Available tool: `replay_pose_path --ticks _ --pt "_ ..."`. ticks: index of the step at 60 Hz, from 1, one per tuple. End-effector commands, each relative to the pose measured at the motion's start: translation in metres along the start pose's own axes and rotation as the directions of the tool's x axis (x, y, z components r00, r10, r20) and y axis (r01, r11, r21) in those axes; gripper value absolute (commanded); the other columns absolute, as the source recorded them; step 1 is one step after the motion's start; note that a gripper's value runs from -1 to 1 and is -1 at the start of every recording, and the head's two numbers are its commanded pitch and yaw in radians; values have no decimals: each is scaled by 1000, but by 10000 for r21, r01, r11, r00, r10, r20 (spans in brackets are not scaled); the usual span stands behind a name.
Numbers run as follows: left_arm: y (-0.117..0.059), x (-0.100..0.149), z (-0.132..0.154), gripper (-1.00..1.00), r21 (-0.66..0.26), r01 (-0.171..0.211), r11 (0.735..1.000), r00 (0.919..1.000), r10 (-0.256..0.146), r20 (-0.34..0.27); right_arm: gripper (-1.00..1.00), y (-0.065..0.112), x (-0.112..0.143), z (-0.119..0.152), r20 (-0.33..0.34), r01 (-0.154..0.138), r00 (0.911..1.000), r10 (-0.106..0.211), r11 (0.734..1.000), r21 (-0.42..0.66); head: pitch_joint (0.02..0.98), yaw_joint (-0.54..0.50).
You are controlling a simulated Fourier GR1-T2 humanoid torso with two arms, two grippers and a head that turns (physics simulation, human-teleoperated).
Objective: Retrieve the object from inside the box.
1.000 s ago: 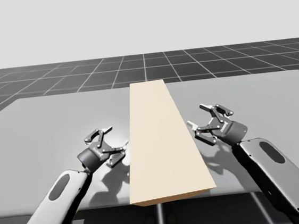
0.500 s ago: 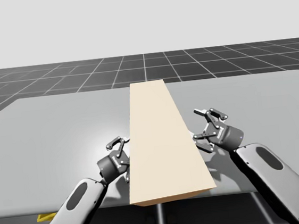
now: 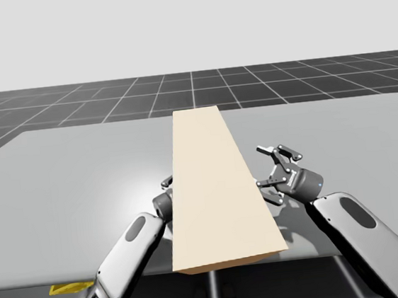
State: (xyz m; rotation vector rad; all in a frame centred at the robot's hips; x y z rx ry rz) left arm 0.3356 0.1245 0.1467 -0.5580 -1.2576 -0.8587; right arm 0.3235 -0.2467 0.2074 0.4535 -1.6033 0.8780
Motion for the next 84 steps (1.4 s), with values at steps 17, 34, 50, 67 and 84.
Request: replay_pose_path --ticks 17,34,50,67,84 --pt "-4 -8 -45 -1000 -425 -548 9976 9981 535 -308 -1000 0 2 1 126 -109 9999 109 9999 -13 145 7" --pt "3 -21 -56 -882 -597 -1051 9927 9932 1017 -563 -1000 0 1 1 137 -163 9998 163 9999 -21 157 6" --pt "2 -23 -55 1000 -762 -937 9927 9945 897 -537 -1000 -1 1 2 120 -235 9997 236 9997 -36 161 3" --pt "26 -6 -14 1000 390 -866 9955 9955 880 -361 -1000 -2 2 3 205 -222 9995 224 9997 -96 152 1" --pt "40 -7 41 1000 1251 -331 9916 9985 383 -396 -1000 -13 6 17 353 -196 9992 200 9997 -140 147 2"
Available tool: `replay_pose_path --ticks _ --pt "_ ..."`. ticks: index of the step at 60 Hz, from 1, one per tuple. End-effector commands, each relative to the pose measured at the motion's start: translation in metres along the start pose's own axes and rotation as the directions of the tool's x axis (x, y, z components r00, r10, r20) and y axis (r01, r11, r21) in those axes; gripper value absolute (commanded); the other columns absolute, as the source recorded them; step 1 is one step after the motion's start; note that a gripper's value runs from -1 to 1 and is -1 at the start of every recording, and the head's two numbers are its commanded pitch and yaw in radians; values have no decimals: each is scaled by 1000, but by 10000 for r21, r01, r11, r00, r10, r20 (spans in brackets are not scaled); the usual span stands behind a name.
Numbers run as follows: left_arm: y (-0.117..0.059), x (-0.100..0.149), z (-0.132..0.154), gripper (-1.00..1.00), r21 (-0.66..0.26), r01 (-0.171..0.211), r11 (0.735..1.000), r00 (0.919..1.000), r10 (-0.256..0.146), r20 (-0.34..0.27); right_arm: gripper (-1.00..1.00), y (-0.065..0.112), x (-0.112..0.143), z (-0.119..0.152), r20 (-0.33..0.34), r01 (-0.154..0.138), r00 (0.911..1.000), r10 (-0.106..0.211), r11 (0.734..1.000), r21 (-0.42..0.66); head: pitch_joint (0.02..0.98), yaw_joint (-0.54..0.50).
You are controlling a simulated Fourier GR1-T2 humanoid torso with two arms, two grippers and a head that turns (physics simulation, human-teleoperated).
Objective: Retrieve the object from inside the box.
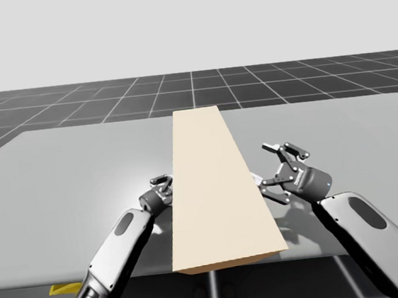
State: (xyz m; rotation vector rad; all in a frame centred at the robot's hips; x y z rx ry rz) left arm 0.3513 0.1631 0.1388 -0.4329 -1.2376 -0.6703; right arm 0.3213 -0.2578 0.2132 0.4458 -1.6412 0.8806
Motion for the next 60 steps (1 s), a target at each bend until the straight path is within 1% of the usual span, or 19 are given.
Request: replay_pose_path --ticks 1,10,15,17,23,24,30,32,33,36,37,39,41,44,45,49,55,57,60 --pt "11 10 26 1000 -558 540 9970 9984 -528 219 -1000 -7 2 8 76 -22 10000 22 10000 -46 148 1" --pt "15 21 43 1000 -248 718 9971 9971 -711 288 -1000 -8 3 10 55 -37 10000 37 10000 -23 145 0" --pt "16 31 50 1000 -15 993 9951 9946 -992 316 -1000 -8 3 10 47 -40 10000 41 10000 -19 143 -3" --pt "19 41 54 1000 129 1186 9929 9921 -1191 389 -1000 -8 4 10 54 -35 10000 35 10000 -27 142 -4" --pt "28 67 64 1000 446 1386 9893 9875 -1415 694 -1000 -8 4 11 63 -38 10000 39 10000 -43 139 -7" --pt "31 76 67 1000 557 1453 9878 9857 -1493 782 -1000 -8 4 11 65 -40 10000 40 10000 -50 138 -8" --pt "45 104 81 1000 1033 1676 9804 9777 -1787 1106 -1000 -8 4 12 103 -42 9999 43 10000 -77 135 -13" --pt "47 109 83 1000 1099 1698 9793 9763 -1823 1167 -1000 -8 5 12 103 -47 9999 48 10000 -76 135 -14" --pt "50 116 87 1000 1233 1769 9765 9737 -1919 1228 -1000 -8 5 12 111 -44 9999 45 10000 -79 134 -15" --pt "55 126 92 1000 1335 1773 9751 9711 -1954 1373 -1000 -8 5 12 125 -53 9999 54 10000 -78 132 -15" --pt "56 128 93 1000 1355 1805 9742 9702 -1990 1382 -1000 -8 5 12 129 -54 9999 55 10000 -79 131 -15" --pt "60 136 96 1000 1463 1962 9696 9658 -2169 1421 -1000 -9 5 12 144 -42 9999 43 10000 -84 130 -15" --pt "63 142 98 1000 1426 1900 9714 9655 -2112 1523 -1000 -9 5 12 151 -49 9999 50 9999 -92 129 -16" --pt "71 152 99 1000 1535 2019 9673 9621 -2252 1538 -1000 -9 5 12 160 -52 9999 54 9999 -97 129 -17" --pt "76 158 100 1000 1557 2006 9672 9616 -2248 1574 -1000 -9 4 12 164 -54 9999 56 9999 -100 128 -18" --pt "87 170 101 1000 1570 1996 9672 9612 -2244 1602 -1000 -9 4 12 172 -71 9998 73 9999 -103 128 -19" --pt "100 195 102 1000 1841 2153 9590 9548 -2463 1666 -1000 -9 4 12 209 -169 9996 173 9997 -188 130 -21" --pt "102 203 102 1000 1878 2170 9579 9532 -2495 1711 -1000 -9 4 12 234 -145 9996 149 9997 -208 131 -21" --pt "104 215 102 1000 1992 2304 9525 9486 -2654 1721 -1000 -10 5 11 241 102 9997 -94 9993 -353 131 -20"
